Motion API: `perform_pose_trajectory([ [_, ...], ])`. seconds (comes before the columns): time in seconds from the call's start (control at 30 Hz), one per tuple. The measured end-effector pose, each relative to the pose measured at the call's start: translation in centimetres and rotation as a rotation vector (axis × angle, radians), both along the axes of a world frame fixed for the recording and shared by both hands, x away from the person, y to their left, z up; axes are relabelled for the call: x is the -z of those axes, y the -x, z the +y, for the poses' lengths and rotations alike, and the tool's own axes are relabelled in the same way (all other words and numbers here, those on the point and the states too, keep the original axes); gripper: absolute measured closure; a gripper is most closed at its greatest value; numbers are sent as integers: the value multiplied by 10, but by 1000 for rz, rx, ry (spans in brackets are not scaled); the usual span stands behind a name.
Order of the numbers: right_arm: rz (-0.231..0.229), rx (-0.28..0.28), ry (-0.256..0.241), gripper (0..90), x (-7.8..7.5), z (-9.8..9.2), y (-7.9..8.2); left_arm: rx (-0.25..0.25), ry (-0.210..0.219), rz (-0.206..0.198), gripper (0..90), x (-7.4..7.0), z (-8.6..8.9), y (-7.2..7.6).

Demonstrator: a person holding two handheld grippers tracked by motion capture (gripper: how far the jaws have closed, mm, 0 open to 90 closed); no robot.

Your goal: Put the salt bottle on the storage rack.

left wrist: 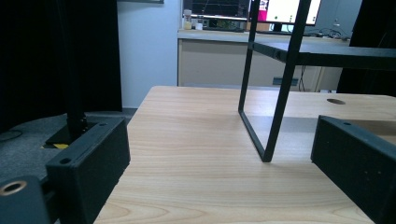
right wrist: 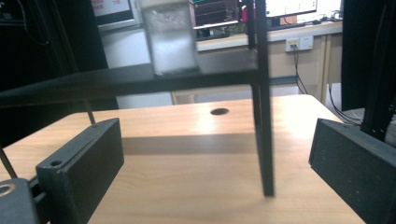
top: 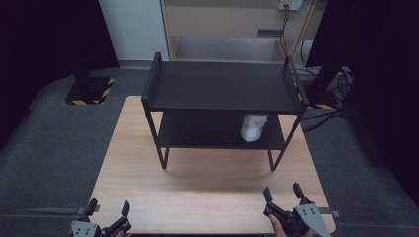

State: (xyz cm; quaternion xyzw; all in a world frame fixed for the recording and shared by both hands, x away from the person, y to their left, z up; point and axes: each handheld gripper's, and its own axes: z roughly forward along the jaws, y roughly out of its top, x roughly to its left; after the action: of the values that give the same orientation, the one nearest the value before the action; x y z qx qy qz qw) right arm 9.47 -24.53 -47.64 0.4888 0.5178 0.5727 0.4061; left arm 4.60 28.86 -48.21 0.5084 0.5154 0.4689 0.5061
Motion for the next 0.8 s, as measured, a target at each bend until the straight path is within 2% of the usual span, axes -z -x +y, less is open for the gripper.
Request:
perform_pose_trajectory([
  [0.23, -1, 5, 21, 36, 11, -17, 10, -1, -8, -3, 35, -2, -1, -5],
  [0.63, -25, 33, -2, 48, 23, -36, 17, -7, -13, -6, 35, -5, -1, -7],
  [0.8, -23, 25, -11, 53, 27, -41, 19, -14, -11, -3, 35, -4, -1, -7],
])
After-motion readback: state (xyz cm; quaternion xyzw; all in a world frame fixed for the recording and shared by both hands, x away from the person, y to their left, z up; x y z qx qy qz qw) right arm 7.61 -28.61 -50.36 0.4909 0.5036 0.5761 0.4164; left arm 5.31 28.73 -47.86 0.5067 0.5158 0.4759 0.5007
